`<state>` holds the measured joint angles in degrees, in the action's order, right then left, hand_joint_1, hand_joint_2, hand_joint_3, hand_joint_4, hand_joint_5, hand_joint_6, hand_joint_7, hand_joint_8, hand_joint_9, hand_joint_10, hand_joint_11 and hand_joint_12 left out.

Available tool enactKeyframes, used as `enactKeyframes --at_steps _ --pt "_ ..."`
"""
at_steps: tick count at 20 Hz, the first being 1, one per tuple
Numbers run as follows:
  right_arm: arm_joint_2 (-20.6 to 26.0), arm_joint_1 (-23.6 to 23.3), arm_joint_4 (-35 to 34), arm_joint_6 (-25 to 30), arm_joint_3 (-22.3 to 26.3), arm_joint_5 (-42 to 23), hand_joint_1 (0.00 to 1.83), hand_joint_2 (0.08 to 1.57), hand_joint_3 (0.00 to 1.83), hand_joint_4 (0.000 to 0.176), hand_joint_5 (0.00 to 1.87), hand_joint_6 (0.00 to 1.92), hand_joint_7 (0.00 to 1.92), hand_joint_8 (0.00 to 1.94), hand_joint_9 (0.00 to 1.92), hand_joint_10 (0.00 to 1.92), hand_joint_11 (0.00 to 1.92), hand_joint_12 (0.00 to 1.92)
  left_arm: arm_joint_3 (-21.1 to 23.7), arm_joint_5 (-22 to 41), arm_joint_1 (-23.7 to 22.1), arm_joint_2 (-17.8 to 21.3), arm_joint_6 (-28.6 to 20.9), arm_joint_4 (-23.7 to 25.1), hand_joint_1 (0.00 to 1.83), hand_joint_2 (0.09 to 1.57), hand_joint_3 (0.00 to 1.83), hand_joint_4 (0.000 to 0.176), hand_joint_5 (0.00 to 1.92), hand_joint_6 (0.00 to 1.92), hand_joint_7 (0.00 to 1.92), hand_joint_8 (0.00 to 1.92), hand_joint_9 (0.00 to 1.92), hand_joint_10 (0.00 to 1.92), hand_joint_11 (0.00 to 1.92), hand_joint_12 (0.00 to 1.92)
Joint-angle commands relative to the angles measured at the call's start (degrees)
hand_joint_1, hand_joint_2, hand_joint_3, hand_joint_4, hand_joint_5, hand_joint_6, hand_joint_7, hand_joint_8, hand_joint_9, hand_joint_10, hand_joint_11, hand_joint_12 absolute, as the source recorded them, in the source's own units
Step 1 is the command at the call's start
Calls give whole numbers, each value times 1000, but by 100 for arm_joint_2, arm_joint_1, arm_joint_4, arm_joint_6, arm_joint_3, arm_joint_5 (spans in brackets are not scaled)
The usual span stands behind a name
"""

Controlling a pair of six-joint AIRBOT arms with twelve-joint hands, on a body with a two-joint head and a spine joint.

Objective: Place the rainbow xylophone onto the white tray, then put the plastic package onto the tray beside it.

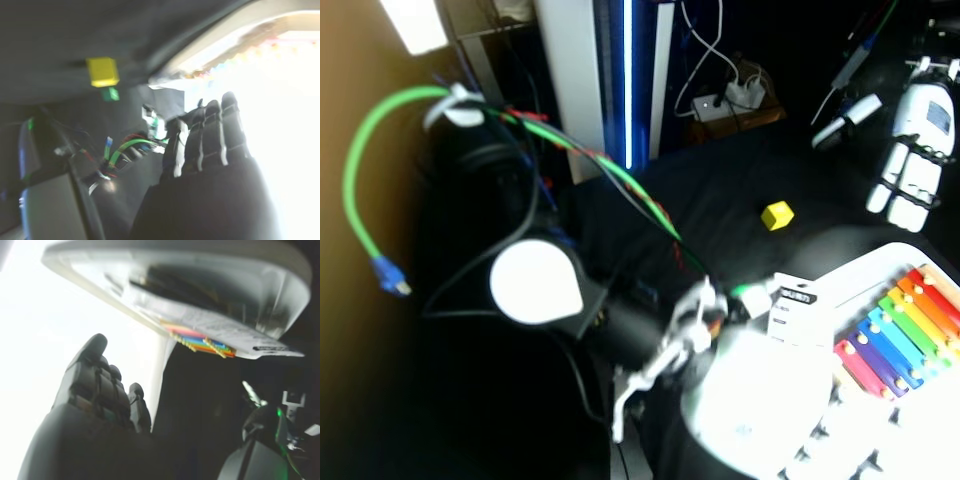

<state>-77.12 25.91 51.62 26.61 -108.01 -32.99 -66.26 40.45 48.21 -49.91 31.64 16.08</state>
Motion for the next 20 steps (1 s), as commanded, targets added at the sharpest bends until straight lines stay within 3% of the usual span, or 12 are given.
enactKeyframes --at_steps 1,2,4,5,6,7,8,11,13,15,17,20 --pt "83 -56 -450 -89 41 -452 718 627 7 176 0 0 0 0 0 0 0 343 -63 791 -55 -27 5 -308 904 763 1 49 0 0 63 17 86 21 74 18" --pt "186 -56 -581 -252 188 -510 731 649 6 176 0 0 0 0 0 0 0 124 -120 870 -55 -55 16 -427 903 777 6 61 0 0 56 11 84 16 58 10" --pt "378 -51 -770 -397 432 -716 730 669 7 176 0 0 0 0 0 0 80 114 -146 1127 -54 -52 94 -681 862 764 0 59 0 0 40 2 63 3 24 0" --pt "449 108 -1175 -767 544 -970 752 619 0 176 0 0 0 0 0 0 15 230 -145 1254 -51 -50 132 -782 844 766 0 56 0 0 28 0 12 0 4 0" --pt "570 265 -1563 -918 684 -1247 714 562 0 176 0 0 0 0 0 0 2 180 -143 1412 -54 -50 211 -926 836 763 0 71 0 0 35 4 4 1 0 0" --pt "642 325 -1740 -994 777 -1396 679 546 0 176 0 0 0 0 0 0 0 35 -143 1522 -55 -48 260 -1029 846 767 1 46 0 0 50 9 12 5 0 0" --pt "736 348 -1861 -1124 905 -1522 783 535 0 176 0 0 0 0 0 0 34 17 -148 1726 -53 -36 299 -1198 904 755 0 41 0 0 34 1 17 6 0 0" --pt "928 388 -2129 -1390 1145 -1821 860 505 0 176 0 0 0 0 0 0 31 17 -149 2002 -51 34 364 -1373 902 733 0 40 0 0 58 10 58 19 0 0" --pt "1137 632 -2683 -1792 1428 -2171 884 527 0 176 0 0 0 0 0 0 7 3 -137 2220 -66 81 433 -1506 797 744 0 32 0 0 70 12 50 12 20 8" --pt "1262 864 -3078 -1943 1585 -2523 859 583 16 176 0 0 0 0 0 0 0 0 -139 2370 -169 74 480 -1561 725 809 22 55 1 0 9 0 2 0 0 0" --pt "1286 957 -3202 -1946 1671 -2827 867 592 18 176 0 0 0 0 0 0 0 0 -105 2562 -204 89 521 -1625 731 814 21 47 9 3 23 6 0 0 0 0" --pt "1446 967 -3322 -2149 1959 -3217 902 615 18 176 0 0 0 0 0 0 0 0 -46 2974 -196 115 665 -1834 744 874 14 64 13 1 13 1 0 0 0 0"
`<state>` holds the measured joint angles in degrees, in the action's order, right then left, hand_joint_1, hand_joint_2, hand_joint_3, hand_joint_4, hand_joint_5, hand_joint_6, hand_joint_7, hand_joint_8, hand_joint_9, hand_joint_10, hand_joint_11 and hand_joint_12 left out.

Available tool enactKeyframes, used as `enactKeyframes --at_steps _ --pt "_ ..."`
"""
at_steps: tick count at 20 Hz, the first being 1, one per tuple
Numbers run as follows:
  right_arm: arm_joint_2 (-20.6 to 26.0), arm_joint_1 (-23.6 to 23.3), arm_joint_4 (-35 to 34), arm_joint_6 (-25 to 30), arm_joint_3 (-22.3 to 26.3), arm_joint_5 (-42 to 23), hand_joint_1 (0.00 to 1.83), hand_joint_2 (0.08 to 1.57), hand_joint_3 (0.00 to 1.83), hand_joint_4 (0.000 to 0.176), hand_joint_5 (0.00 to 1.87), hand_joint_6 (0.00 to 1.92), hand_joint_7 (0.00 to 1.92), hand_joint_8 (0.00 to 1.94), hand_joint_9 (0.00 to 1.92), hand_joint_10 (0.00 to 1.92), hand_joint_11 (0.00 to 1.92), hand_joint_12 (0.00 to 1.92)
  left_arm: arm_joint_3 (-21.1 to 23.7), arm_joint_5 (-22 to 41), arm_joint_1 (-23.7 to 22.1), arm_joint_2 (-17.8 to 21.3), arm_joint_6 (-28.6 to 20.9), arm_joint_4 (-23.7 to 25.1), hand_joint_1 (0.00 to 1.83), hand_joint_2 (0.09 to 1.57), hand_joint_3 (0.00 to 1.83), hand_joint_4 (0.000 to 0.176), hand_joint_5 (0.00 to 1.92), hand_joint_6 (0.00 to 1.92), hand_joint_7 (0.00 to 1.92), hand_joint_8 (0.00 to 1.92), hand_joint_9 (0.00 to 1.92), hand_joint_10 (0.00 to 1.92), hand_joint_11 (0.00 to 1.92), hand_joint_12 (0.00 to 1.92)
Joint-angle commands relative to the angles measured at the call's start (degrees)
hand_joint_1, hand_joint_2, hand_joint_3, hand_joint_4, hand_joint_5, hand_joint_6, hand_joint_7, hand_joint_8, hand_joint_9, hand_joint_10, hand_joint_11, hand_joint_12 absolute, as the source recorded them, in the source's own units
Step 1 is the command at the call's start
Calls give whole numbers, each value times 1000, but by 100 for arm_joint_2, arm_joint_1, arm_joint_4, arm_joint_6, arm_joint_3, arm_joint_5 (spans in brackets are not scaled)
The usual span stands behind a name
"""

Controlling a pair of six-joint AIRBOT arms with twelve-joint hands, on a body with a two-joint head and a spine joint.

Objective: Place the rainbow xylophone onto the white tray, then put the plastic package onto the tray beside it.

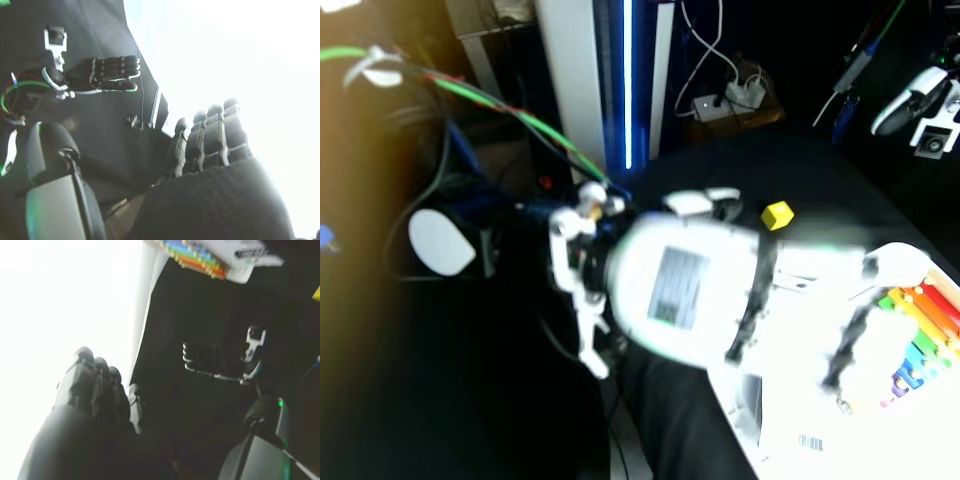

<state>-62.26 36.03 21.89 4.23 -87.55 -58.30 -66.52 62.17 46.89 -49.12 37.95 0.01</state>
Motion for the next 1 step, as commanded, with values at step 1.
enactKeyframes --at_steps 1 --pt "88 -7 -455 -116 100 -779 975 616 12 176 0 0 0 0 0 0 44 19 -10 997 -64 49 57 -316 626 966 15 23 45 4 13 1 0 0 0 0"
